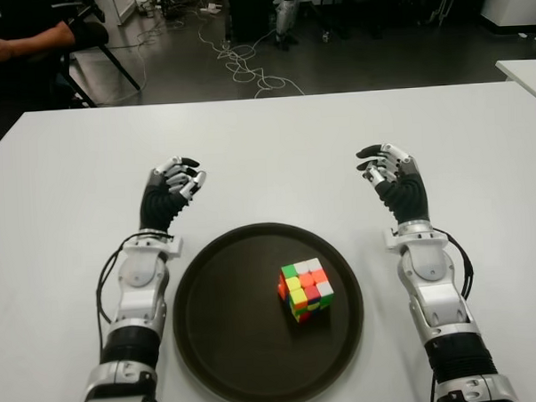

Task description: Pick up the Rubik's Cube and put it in the plate

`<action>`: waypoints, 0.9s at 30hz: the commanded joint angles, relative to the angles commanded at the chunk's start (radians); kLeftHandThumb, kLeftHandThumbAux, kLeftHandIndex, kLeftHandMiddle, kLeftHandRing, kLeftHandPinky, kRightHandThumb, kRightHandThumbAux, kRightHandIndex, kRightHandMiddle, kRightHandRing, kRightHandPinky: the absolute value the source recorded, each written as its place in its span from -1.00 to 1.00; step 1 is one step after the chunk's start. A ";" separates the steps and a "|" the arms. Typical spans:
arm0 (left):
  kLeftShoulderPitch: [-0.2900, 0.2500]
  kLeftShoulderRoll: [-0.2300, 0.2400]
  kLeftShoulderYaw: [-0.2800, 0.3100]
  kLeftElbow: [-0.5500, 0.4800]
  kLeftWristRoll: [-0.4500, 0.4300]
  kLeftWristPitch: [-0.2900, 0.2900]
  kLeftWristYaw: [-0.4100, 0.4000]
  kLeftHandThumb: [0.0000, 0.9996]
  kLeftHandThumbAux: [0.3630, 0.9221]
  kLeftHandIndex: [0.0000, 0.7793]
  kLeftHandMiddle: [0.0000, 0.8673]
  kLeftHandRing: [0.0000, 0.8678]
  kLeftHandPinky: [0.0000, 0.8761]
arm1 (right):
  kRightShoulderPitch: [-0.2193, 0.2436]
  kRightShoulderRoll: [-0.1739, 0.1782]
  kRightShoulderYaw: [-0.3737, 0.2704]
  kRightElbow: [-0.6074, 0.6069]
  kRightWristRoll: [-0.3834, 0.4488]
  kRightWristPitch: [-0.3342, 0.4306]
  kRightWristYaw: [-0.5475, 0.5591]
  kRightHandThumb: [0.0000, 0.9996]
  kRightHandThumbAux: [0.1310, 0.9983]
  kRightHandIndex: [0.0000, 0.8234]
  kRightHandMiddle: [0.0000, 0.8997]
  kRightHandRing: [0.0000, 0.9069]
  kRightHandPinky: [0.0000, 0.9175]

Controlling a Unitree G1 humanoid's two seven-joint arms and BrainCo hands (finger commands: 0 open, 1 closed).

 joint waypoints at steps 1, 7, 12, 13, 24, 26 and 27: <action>0.000 0.000 0.000 -0.001 0.001 0.000 0.001 0.69 0.07 0.07 0.33 0.68 0.74 | 0.001 0.000 0.000 -0.002 0.000 0.001 0.000 0.38 0.37 0.00 -0.10 -0.08 -0.07; 0.002 -0.001 -0.001 -0.005 0.004 0.000 0.006 0.69 0.07 0.07 0.33 0.68 0.74 | 0.002 -0.003 0.001 -0.002 -0.007 -0.003 -0.003 0.38 0.37 0.00 -0.09 -0.07 -0.06; 0.002 -0.001 -0.003 -0.001 0.009 -0.005 0.008 0.69 0.07 0.07 0.32 0.67 0.72 | 0.002 -0.006 0.002 0.002 -0.008 -0.014 -0.001 0.38 0.37 0.00 -0.09 -0.07 -0.05; 0.002 -0.001 -0.003 -0.001 0.007 -0.005 0.006 0.69 0.07 0.07 0.32 0.67 0.72 | 0.002 -0.006 0.003 0.004 -0.010 -0.015 -0.001 0.38 0.37 0.00 -0.09 -0.07 -0.05; -0.002 -0.006 -0.003 -0.002 0.006 0.000 0.009 0.69 0.07 0.07 0.32 0.67 0.72 | -0.002 -0.011 0.001 0.013 -0.005 -0.015 0.006 0.38 0.37 0.00 -0.09 -0.06 -0.06; -0.002 -0.007 -0.003 -0.003 0.007 0.004 0.012 0.69 0.07 0.07 0.32 0.67 0.72 | -0.001 -0.011 0.001 0.012 -0.002 -0.015 0.009 0.38 0.37 0.00 -0.09 -0.07 -0.06; -0.002 -0.007 -0.003 -0.002 0.008 0.005 0.013 0.69 0.07 0.07 0.32 0.67 0.72 | 0.000 -0.011 0.002 0.011 -0.002 -0.015 0.010 0.38 0.37 0.00 -0.09 -0.07 -0.06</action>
